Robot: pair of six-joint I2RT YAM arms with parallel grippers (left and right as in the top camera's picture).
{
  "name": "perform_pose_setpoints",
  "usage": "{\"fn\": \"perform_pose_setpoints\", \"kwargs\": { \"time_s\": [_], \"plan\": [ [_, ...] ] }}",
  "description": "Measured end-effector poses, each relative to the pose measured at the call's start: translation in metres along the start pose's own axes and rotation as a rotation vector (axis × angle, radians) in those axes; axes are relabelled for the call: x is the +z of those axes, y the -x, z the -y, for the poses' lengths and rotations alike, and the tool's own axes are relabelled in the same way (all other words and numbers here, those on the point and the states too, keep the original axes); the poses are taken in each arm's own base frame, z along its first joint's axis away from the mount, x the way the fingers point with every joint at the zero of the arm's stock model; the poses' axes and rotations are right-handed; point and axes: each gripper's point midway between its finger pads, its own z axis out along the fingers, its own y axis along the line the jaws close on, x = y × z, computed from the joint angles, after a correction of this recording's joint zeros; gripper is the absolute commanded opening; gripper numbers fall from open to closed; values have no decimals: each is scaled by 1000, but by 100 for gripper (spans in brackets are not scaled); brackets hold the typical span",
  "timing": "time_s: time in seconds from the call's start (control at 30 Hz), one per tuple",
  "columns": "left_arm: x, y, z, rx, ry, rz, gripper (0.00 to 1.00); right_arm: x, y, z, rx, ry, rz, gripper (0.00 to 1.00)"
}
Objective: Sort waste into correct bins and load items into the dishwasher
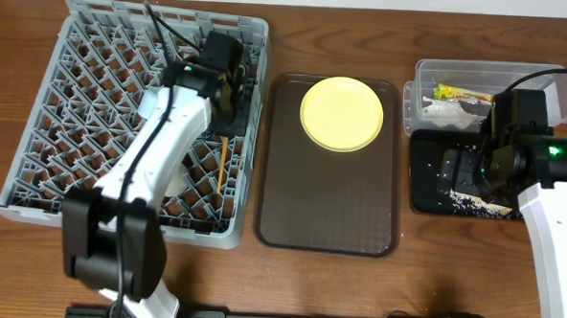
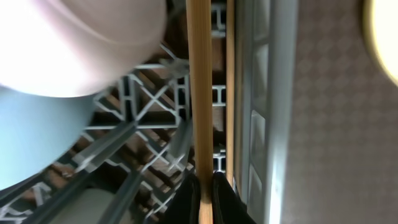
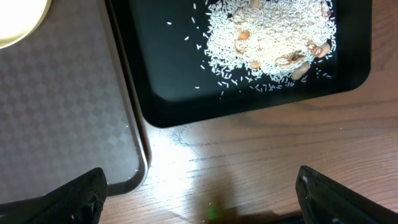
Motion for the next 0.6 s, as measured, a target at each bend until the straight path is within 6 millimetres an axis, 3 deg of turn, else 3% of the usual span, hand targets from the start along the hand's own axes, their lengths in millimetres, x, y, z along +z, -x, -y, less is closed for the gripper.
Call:
{"fn": "perform_pose_setpoints", "kwargs": {
  "time_s": [0.07,0.13,0.3,0.4,0.47,0.6],
  "plan": [
    [16,-5,4,1,-15,-46,6,0,0,0,0,0,0,95],
    [23,-6,6,2,-24,-63,15,0,0,0,0,0,0,95],
    [26,-5,9,2,-43,-61,42,0,0,0,0,0,0,95],
    [23,-5,11,8,-52,-61,43,0,0,0,0,0,0,95],
    [16,-4,11,8,-55,-44,43,0,0,0,0,0,0,95],
    [-32,17,26,19,-145,121,49,0,0,0,0,0,0,95]
  ]
}}
